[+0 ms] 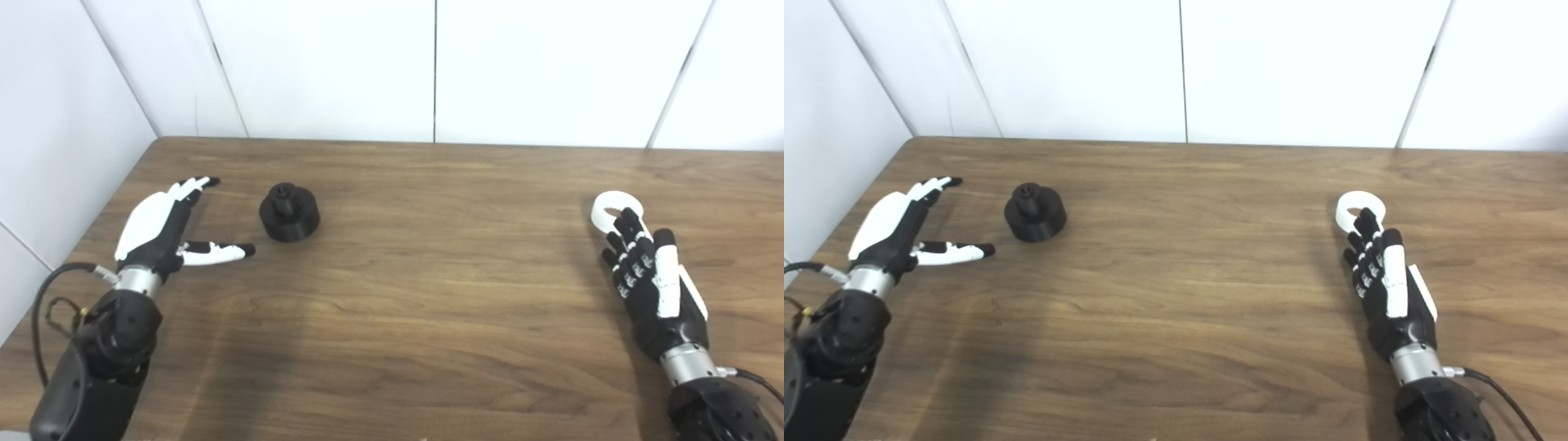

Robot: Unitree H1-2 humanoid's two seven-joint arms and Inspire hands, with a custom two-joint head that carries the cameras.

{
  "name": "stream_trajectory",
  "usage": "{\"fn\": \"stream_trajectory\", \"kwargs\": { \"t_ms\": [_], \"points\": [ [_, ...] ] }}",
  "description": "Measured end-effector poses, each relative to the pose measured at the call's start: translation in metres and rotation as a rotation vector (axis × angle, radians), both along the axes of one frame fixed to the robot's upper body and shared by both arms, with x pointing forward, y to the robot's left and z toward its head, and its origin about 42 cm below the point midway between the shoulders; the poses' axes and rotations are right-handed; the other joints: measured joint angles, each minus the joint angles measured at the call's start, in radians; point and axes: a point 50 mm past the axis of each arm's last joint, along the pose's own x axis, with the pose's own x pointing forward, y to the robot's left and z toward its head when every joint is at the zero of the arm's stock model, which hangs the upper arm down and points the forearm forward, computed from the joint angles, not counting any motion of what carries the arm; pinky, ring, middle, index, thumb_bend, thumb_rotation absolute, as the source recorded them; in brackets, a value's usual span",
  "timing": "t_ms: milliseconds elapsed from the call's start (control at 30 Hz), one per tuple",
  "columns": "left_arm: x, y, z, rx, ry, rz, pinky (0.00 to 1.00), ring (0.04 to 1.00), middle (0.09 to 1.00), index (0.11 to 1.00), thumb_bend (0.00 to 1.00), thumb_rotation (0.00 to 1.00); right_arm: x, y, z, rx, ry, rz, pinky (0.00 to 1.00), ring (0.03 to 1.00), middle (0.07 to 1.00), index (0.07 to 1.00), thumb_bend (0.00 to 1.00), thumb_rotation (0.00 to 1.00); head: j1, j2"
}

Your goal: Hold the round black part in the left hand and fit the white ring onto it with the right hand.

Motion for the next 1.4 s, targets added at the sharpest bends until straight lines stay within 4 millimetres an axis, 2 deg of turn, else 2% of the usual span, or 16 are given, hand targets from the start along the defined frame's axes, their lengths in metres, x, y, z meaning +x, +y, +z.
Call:
{"fn": "stream_trajectory", "kwargs": {
  "t_ms": [100, 233, 400, 533, 767, 1000, 1400],
  "points": [
    [0.022, 0.002, -0.012, 0.056, 0.079, -0.023, 0.98, 1.000, 0.964, 0.854, 0.99, 0.38, 0.000, -0.001, 0.000, -0.007, 0.000, 0.002, 1.00, 1.000, 1.000, 0.978, 0.65, 1.00, -0.002, 0.000],
    [0.036, 0.007, -0.017, 0.079, 0.122, -0.029, 0.96, 1.000, 0.961, 0.845, 1.00, 0.38, 0.000, -0.001, 0.001, -0.011, 0.000, 0.002, 1.00, 1.000, 1.000, 0.981, 0.65, 1.00, -0.003, -0.002],
    [0.050, 0.009, -0.028, 0.085, 0.179, -0.028, 0.99, 1.000, 0.958, 0.841, 1.00, 0.41, 0.000, -0.001, 0.001, -0.018, 0.001, 0.002, 1.00, 1.000, 1.000, 0.985, 0.65, 1.00, -0.006, -0.005],
    [0.058, 0.009, -0.028, 0.087, 0.189, -0.028, 0.99, 1.000, 0.960, 0.840, 1.00, 0.41, -0.001, -0.002, 0.001, -0.024, 0.001, 0.002, 1.00, 1.000, 1.000, 0.988, 0.65, 1.00, -0.008, -0.006],
    [0.070, 0.009, -0.027, 0.088, 0.202, -0.030, 0.99, 1.000, 0.962, 0.841, 1.00, 0.41, -0.002, -0.003, 0.001, -0.026, 0.002, 0.000, 1.00, 1.000, 1.000, 0.989, 0.65, 1.00, -0.014, -0.009],
    [0.077, -0.002, -0.025, 0.078, 0.200, -0.047, 0.99, 1.000, 0.957, 0.863, 0.99, 0.41, -0.002, -0.003, 0.001, -0.033, 0.001, -0.001, 1.00, 1.000, 0.999, 0.989, 0.66, 1.00, -0.015, -0.008],
    [0.080, -0.015, -0.028, 0.059, 0.203, -0.063, 0.98, 1.000, 0.956, 0.864, 1.00, 0.42, -0.003, -0.003, 0.001, -0.037, 0.001, 0.000, 1.00, 1.000, 0.998, 0.994, 0.66, 1.00, -0.018, -0.008]
  ]
}}
